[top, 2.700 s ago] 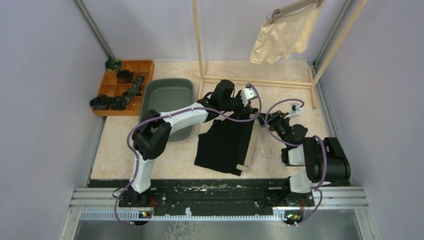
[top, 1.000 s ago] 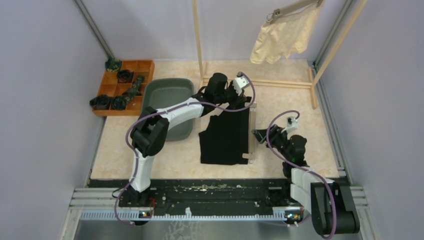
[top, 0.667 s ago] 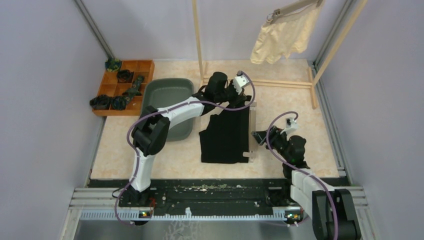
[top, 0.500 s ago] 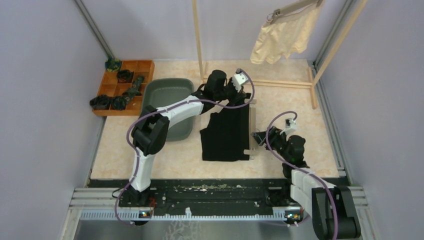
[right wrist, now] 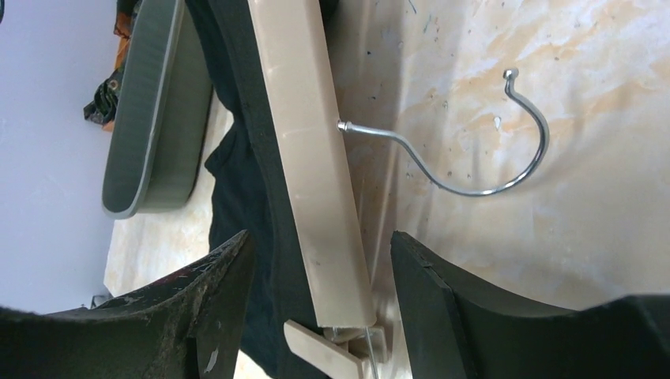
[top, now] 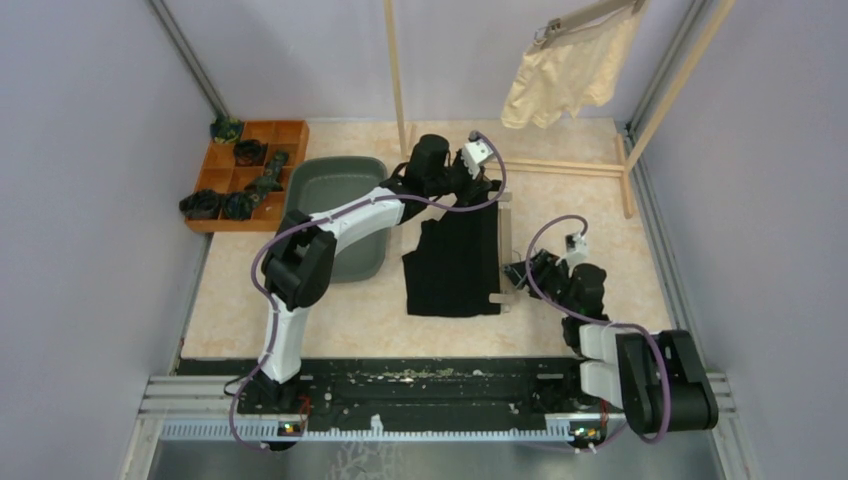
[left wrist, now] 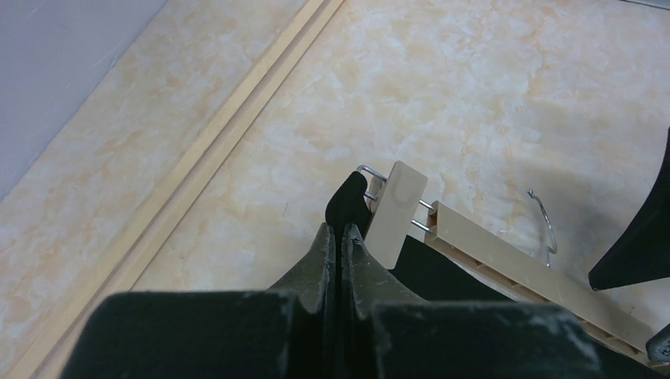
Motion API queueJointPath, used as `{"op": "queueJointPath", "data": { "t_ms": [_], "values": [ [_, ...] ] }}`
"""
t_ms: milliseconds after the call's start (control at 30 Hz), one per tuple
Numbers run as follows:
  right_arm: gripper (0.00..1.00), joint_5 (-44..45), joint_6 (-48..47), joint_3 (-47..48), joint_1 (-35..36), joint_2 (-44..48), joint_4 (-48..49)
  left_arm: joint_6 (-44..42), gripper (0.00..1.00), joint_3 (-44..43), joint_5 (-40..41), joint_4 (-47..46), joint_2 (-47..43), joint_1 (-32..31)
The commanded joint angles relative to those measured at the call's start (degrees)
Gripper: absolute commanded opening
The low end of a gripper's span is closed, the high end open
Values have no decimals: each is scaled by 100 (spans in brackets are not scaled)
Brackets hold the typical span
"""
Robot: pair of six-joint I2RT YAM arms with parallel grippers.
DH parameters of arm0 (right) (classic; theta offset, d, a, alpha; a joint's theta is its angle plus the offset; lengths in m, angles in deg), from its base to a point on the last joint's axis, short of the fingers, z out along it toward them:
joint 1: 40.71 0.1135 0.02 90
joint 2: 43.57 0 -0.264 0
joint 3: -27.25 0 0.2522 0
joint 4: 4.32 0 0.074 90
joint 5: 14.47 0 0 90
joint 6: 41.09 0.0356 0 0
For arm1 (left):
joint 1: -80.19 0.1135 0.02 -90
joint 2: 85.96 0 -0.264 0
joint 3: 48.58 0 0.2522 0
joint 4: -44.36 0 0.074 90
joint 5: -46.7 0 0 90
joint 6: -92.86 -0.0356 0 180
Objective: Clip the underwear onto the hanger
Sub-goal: Pick up the hanger at the center of the board.
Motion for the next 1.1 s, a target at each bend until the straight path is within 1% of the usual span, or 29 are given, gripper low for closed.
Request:
{"op": "queueJointPath", "data": {
  "t_ms": [0,233,467,1067],
  "values": [
    [62,-208,-122,252,54,-439,938,8,0,-186,-236,-109,17,64],
    [60,-449,53,229,55,-1224,1854,0,0,-170,-273,-137,13,100],
    [52,-633,202,229,55,-1701,2512,79,0,-132,-303,-254,13,166],
    [48,-666,303,407,189,-2700,3253,182,0,-255,-396,-323,87,258]
  ]
}}
